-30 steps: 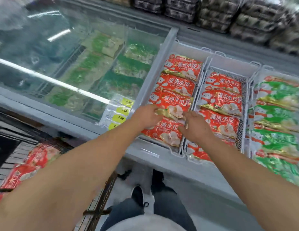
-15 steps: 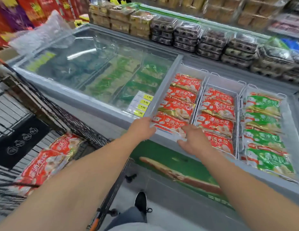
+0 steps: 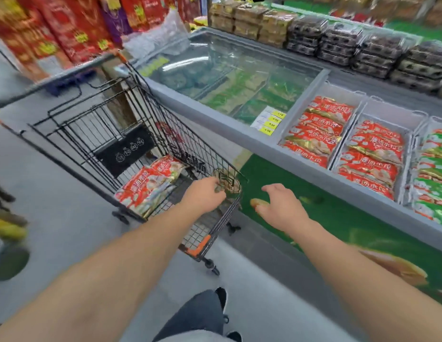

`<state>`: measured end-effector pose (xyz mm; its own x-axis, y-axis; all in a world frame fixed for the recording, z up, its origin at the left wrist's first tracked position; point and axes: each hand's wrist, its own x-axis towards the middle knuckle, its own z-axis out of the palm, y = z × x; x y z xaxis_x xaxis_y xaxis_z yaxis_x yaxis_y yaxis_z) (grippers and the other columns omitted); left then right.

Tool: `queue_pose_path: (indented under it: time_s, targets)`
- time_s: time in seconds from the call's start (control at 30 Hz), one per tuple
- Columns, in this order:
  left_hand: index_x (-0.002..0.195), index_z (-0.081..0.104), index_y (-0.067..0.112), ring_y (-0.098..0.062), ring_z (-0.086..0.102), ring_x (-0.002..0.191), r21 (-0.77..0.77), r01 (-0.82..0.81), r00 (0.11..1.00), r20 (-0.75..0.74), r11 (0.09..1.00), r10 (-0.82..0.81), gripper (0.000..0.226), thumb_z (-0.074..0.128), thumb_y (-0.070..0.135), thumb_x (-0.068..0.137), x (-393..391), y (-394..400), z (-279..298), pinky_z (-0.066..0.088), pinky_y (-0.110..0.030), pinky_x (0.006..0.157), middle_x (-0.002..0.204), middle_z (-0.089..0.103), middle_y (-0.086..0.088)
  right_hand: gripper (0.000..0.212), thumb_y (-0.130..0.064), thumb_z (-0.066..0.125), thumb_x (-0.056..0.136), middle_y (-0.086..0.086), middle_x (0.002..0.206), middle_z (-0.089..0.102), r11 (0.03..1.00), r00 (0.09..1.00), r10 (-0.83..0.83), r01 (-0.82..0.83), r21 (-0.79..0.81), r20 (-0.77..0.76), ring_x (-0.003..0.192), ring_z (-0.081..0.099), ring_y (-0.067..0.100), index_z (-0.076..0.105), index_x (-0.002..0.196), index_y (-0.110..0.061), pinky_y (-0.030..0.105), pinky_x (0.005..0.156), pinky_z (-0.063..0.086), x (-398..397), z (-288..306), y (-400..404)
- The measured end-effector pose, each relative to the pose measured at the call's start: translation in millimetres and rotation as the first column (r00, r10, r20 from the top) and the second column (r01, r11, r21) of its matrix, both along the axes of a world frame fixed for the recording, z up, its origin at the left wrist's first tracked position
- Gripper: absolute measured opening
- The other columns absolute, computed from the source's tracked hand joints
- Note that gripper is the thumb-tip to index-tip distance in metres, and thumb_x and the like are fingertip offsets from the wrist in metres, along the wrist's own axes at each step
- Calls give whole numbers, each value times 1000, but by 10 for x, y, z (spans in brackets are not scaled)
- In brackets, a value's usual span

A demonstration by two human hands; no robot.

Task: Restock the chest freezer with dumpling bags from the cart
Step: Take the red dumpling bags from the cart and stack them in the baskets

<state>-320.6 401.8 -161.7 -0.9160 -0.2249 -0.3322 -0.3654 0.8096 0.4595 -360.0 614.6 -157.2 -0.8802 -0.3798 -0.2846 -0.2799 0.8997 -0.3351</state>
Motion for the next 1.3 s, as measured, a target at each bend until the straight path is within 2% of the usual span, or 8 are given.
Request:
queue_pose_path:
  time_s: [0.1,0.2,0.3,0.47,0.67,0.8,0.97,1.3]
  targets:
    - [149,41,23,-24,67,102,18,-102,995,24,995,102,56,52,39,96,432,-445,-53,56,-35,84,147,51,-5,63,-37,58,93,6,152,39,994,994,107,-107,1,23,135,43,27,39,149,-14,41,107,43,230,-49,-446]
    - [151,39,22,-27,60,119,-3,-149,988,45,989,149,59,52,39,96,704,-840,-123,50,-35,95,150,48,-3,62,-37,60,92,8,148,43,985,984,172,-173,7,48,135,43,28,42,147,-13,39,109,41,365,-113,-845]
    - [149,43,24,-26,57,122,8,-222,974,39,975,221,58,55,37,94,964,-1375,-199,47,-36,101,146,52,-5,62,-38,61,91,8,145,45,970,968,239,-242,34,72,135,43,29,44,145,-13,38,110,40,458,-243,-1404]
    - [141,52,19,-30,59,117,-24,-233,972,24,972,234,52,57,38,93,1104,-2336,-284,49,-37,95,132,62,-8,65,-42,60,92,9,148,44,960,958,268,-274,54,97,135,42,30,41,147,-13,41,111,39,460,-370,-2363]
    - [139,54,21,-23,64,106,-1,-186,983,2,983,186,52,59,40,90,966,-3401,-254,54,-38,92,121,69,-4,64,-39,58,95,10,148,43,972,970,209,-220,87,123,134,44,28,39,149,-11,39,111,38,418,-470,-3336]
    - [143,49,15,-26,55,126,-13,-175,984,14,985,175,57,60,38,92,831,-3851,-285,47,-38,104,139,58,-7,61,-39,60,94,11,143,46,976,973,179,-194,99,146,130,46,29,42,145,-11,41,109,41,340,-501,-3760]
    - [142,49,15,-23,59,120,35,-152,988,42,988,151,54,58,38,94,600,-4136,-414,50,-35,95,133,63,-5,59,-37,61,94,11,143,46,977,968,165,-187,105,192,127,50,29,45,144,-10,39,107,42,149,-667,-4040]
    - [143,48,16,-24,56,125,53,-141,973,194,989,128,53,55,37,95,-366,-4516,-997,47,-35,99,138,59,-5,59,-37,62,92,14,143,45,966,919,131,-203,162,371,125,51,33,46,141,-8,41,102,45,-744,-1425,-4517]
